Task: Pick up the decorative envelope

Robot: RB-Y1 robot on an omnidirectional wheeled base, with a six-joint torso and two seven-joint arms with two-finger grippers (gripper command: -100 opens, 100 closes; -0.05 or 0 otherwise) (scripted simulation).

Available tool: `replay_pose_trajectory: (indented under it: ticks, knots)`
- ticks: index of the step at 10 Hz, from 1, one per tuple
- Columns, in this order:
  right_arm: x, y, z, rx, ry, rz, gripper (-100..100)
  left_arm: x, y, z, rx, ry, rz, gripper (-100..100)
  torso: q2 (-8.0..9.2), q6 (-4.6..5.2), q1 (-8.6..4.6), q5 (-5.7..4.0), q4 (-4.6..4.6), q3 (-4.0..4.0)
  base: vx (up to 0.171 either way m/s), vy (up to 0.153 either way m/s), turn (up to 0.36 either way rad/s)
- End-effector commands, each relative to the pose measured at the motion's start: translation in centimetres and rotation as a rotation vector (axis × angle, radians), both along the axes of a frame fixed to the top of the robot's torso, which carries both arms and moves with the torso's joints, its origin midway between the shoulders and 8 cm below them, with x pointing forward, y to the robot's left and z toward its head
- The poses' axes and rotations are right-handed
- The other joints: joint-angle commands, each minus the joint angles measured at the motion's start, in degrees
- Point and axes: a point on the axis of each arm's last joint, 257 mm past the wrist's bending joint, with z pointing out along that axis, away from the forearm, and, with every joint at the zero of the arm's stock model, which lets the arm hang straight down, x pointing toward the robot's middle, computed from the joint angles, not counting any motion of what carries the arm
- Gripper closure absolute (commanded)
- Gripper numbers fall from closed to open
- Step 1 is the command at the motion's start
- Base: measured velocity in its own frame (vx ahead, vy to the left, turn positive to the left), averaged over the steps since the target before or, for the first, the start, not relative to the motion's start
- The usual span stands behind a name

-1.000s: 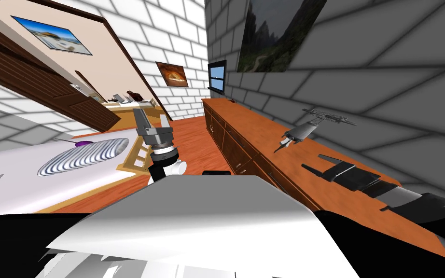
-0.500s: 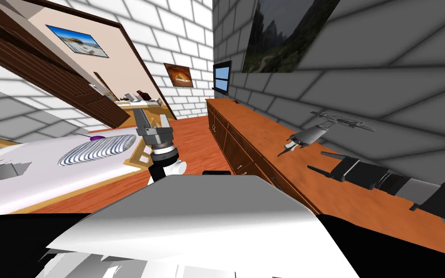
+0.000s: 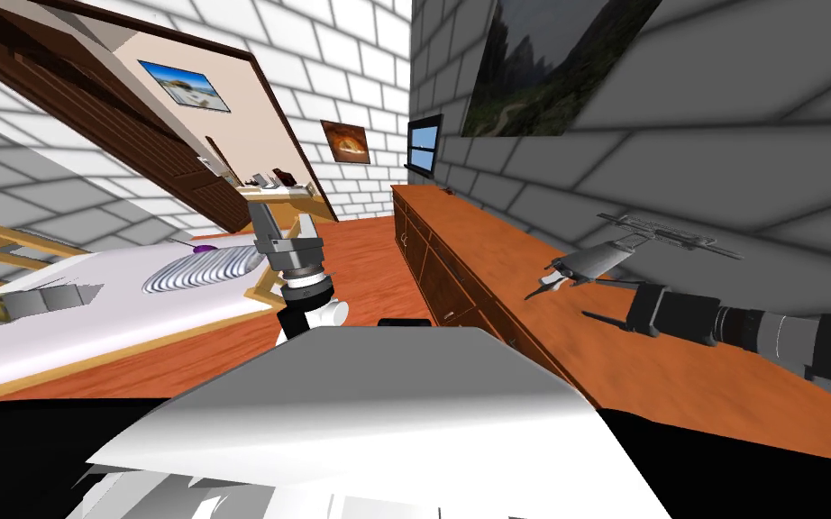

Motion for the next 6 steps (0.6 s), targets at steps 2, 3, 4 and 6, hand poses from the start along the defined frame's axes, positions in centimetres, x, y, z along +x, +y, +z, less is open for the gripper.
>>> replay_pose_trajectory:
  ticks: [2,3,4,6]
  knots:
    - [0.27,-0.45,-0.07,-0.091,0.077,0.09,-100,0.0,0.0,0.0,0.0,0.0,0.0,0,0.01,0.04,0.0,-0.01,0.01,0.01,0.004,-0.027,0.12]
    - [0.52,-0.45,0.32,-0.098,0.07,0.094,-100,0.0,0.0,0.0,0.0,0.0,0.0,0,-0.02,0.01,-0.02,-0.01,0.0,-0.01,0.001,-0.03,0.079]
    - [0.55,-0.73,-0.03,-0.147,0.124,0.149,-100,0.0,0.0,0.0,0.0,0.0,0.0,0,0.01,0.05,-0.02,-0.01,0.01,0.01,-0.007,-0.035,0.152]
    - [0.78,-0.98,-0.09,-0.197,0.17,0.206,-100,0.0,0.0,0.0,0.0,0.0,0.0,0,0.03,0.06,-0.03,-0.02,0.02,0.03,-0.005,-0.032,0.107]
